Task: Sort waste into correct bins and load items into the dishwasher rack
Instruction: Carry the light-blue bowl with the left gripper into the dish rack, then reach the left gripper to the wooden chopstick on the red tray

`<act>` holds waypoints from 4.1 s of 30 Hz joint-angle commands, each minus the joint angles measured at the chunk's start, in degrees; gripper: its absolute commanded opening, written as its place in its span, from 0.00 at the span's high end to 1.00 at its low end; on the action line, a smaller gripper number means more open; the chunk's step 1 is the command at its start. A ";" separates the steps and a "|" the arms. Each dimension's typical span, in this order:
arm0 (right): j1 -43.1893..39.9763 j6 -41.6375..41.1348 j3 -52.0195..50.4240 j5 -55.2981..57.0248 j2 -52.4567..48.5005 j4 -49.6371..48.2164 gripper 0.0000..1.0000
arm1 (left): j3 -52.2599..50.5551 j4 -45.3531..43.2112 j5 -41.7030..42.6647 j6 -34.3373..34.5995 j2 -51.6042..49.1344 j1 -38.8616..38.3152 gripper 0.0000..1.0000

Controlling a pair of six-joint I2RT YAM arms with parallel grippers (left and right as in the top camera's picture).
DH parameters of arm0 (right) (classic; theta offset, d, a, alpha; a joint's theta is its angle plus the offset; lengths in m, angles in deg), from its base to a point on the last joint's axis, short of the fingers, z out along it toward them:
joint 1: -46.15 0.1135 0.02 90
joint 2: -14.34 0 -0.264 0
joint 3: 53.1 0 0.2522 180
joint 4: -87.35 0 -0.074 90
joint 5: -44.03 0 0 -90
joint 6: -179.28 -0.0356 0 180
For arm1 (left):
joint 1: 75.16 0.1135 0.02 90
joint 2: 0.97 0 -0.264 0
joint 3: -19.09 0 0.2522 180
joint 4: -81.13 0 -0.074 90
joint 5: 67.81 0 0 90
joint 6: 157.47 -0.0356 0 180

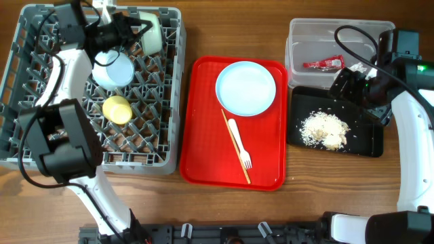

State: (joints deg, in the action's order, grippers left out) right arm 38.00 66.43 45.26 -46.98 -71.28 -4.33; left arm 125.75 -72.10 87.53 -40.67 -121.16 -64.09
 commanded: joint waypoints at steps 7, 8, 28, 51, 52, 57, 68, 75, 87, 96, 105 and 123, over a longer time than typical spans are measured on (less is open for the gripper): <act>-0.20 0.20 0.24 0.98 0.35 0.11 0.00 | 0.11 -0.39 2.80 1.33 -1.44 0.46 0.96; -0.20 0.20 0.24 0.96 0.35 0.11 0.00 | 0.11 -0.37 2.80 1.33 -1.44 0.46 0.96; -0.20 0.17 0.24 0.96 0.35 0.11 0.00 | 0.11 -0.39 2.08 0.94 -1.51 0.13 0.96; -0.20 0.17 0.24 0.96 0.35 0.09 0.00 | 0.09 0.52 1.25 0.87 -3.26 -0.02 0.96; -0.20 0.15 0.24 0.96 0.35 0.11 0.00 | 0.09 0.52 1.25 0.87 -3.28 0.00 0.96; -0.20 0.17 0.24 0.96 0.35 0.55 0.00 | 0.11 0.24 1.22 0.87 -3.28 0.76 0.96; -0.20 0.17 0.24 0.96 0.35 0.83 0.00 | 0.11 2.84 1.29 0.87 -3.26 5.64 0.54; -0.20 0.15 0.24 0.96 0.35 1.07 0.00 | 0.11 3.32 1.29 0.90 -3.10 8.24 0.36; -0.20 0.17 0.24 0.96 0.35 1.16 0.00 | 0.11 1.99 0.13 0.94 4.96 12.04 0.00; -0.17 0.20 0.24 0.96 0.35 1.16 0.00 | 0.11 7.02 -3.78 0.42 15.52 9.68 0.00; -0.20 0.22 0.24 0.98 0.35 0.96 0.00 | 0.11 35.08 -38.07 -3.02 22.01 -7.65 0.00; -0.20 0.39 0.24 0.98 0.35 1.16 0.00 | -3.54 52.59 -62.05 15.74 15.63 -47.45 0.00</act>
State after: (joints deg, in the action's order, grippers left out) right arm 38.00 66.43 45.26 -46.98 -71.28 -3.23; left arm 125.16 -19.75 33.24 -36.08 -102.23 -106.82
